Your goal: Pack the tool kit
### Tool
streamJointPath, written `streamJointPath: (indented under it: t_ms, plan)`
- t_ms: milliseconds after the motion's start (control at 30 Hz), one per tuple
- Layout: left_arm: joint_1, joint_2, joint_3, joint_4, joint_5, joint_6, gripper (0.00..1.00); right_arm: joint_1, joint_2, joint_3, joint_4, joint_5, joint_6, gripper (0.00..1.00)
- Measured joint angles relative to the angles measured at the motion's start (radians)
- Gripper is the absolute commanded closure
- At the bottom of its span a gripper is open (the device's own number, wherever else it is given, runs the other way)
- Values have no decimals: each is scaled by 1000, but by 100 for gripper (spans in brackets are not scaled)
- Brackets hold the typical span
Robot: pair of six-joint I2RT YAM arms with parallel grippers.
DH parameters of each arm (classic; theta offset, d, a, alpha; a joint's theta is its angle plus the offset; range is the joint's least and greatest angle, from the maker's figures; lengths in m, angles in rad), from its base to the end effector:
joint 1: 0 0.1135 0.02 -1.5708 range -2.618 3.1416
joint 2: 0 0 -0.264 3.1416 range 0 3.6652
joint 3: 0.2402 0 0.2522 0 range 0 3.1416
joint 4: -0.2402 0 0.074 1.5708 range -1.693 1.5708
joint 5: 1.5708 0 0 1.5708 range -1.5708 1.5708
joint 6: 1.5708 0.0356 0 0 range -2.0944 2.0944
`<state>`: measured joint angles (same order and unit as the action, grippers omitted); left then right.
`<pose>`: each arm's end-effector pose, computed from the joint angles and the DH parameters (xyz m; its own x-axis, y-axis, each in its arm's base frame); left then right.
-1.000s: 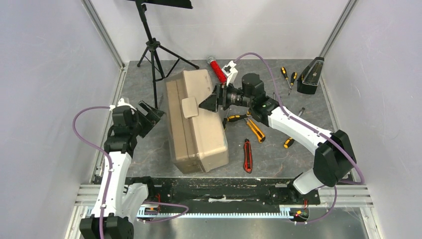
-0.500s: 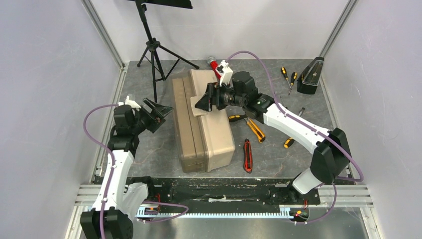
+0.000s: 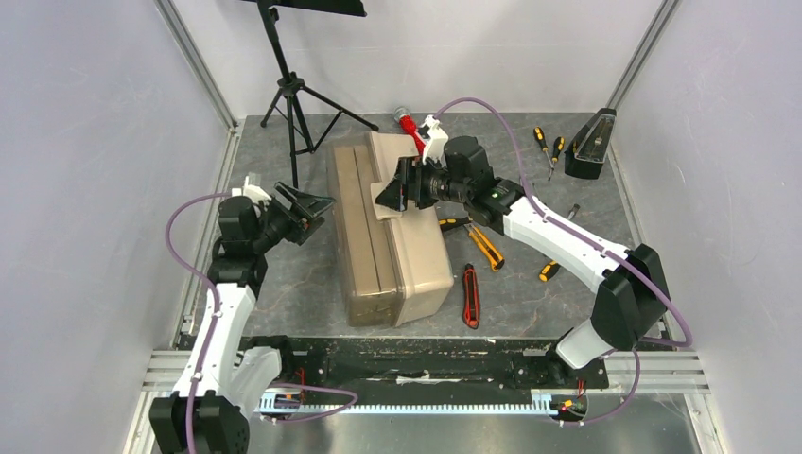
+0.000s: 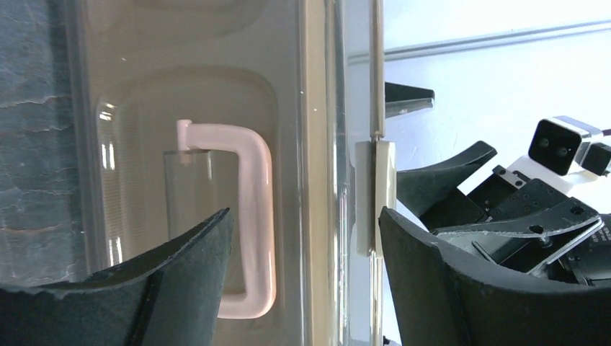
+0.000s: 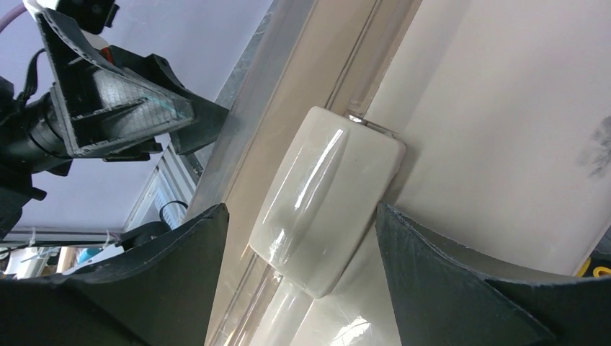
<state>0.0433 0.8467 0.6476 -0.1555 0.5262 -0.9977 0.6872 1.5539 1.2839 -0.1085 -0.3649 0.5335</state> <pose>0.1960 -0.0094 0.2852 -0.5520 -0.7512 -0.3620 -0.0566 0.4669 -0.8825 0.2759 0.2428 0.3303 -0.6777 0.0584 -0.7330 -0.5857 0.5599 0.5861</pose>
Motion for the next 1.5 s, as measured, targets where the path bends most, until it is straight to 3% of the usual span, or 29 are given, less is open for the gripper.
streamJointPath:
  t_ms: [233, 533, 700, 933, 1267, 1500]
  plan:
    - [-94, 91, 21, 18, -19, -4, 28, -24, -8, -56, 95, -57, 56, 23]
    - [-156, 116, 23, 49, -90, -5, 55, -88, -36, -228, 383, -164, 245, 27]
    - [-168, 116, 16, 66, -115, -5, 65, -115, -33, -350, 625, -200, 404, 36]
    - [-177, 111, 5, 90, -130, -5, 72, -145, 2, -475, 920, -236, 603, 45]
    - [-177, 106, -1, 107, -144, -5, 77, -156, 56, -548, 1142, -260, 770, 61]
    - [-192, 104, -14, 132, -151, -9, 78, -127, 75, -563, 1248, -350, 843, 62]
